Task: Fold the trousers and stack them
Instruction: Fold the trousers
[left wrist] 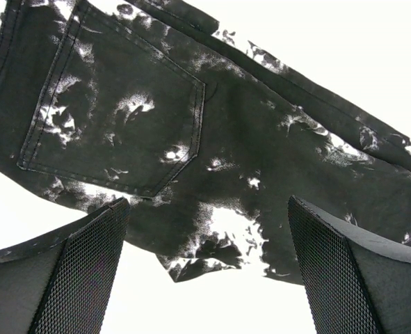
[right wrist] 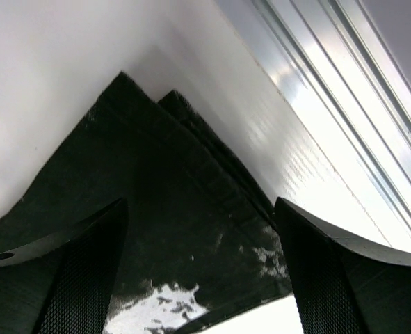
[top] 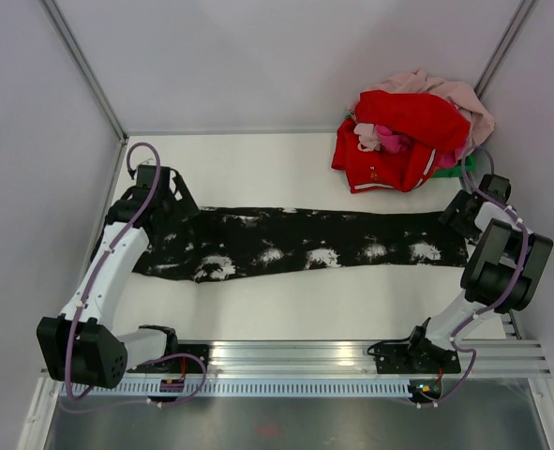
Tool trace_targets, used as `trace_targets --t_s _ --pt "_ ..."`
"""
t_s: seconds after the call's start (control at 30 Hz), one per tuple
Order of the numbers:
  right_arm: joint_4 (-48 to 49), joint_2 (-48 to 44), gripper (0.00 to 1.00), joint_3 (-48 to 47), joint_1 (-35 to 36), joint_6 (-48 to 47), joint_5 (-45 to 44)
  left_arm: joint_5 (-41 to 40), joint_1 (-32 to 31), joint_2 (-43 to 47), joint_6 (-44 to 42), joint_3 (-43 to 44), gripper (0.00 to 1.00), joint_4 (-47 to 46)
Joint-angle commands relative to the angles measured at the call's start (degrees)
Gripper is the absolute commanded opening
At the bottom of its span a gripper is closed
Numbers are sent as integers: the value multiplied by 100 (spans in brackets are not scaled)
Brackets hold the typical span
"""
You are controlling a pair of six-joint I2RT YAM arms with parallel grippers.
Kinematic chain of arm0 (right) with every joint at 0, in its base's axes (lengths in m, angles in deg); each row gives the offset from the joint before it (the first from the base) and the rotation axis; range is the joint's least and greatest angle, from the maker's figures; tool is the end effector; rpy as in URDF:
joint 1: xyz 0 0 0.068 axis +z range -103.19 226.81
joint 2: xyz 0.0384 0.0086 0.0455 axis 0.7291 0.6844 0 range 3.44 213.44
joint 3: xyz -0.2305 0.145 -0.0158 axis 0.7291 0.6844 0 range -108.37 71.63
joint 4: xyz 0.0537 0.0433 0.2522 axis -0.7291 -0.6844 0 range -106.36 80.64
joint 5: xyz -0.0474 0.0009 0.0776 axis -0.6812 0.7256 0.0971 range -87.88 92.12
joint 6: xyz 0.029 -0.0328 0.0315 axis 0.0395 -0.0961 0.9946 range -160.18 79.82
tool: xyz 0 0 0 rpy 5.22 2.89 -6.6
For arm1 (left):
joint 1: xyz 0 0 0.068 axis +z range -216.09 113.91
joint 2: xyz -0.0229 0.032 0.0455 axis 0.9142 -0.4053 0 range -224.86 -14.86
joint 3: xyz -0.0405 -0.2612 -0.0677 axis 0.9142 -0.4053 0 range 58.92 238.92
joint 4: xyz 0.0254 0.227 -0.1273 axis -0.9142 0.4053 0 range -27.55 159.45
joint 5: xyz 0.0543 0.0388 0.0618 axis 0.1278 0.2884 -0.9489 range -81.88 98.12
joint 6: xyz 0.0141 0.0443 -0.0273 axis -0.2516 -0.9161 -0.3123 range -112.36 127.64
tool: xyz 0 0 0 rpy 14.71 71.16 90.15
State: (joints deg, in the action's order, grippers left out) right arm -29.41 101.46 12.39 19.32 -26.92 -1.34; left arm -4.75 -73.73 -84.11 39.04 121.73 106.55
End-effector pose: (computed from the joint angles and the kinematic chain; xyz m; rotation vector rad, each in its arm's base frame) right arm 0.3025 -0.1599 0.1744 0.9273 2.4335 -0.1681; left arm 0.2447 -0.0248 0.3086 -0.5943 2.3492 -0.0326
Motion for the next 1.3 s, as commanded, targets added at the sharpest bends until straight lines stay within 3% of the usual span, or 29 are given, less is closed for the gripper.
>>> trace_targets --t_s 0.0,0.23,0.33,0.47,0.53,0.57,0.77,1.0,1.27 --pt "177 270 91 -219 -55 -16 65 126 -10 9 -160 -32 100 -33" --pt "-104 604 89 -254 -90 -60 -84 56 -10 44 -116 -137 100 20" --pt "-95 622 79 -141 -99 -16 74 38 -10 26 -108 -111 100 38" --pt "-157 692 29 -35 -99 45 13 21 -10 61 -81 -93 100 55" --pt "-227 745 14 -8 -99 142 -101 3 -10 61 -81 -119 100 64" --pt "-244 754 1 -8 -99 177 -102 -6 -10 70 -81 -137 100 55" --pt "-306 412 0 18 -99 212 -119 -23 -10 79 -72 -146 100 90" --pt "-578 -808 0 -158 -55 221 91 -146 -10 324 -81 -102 100 169" --pt "-789 -1706 0 123 928 1 21 -234 -1 571 -116 83 100 345"
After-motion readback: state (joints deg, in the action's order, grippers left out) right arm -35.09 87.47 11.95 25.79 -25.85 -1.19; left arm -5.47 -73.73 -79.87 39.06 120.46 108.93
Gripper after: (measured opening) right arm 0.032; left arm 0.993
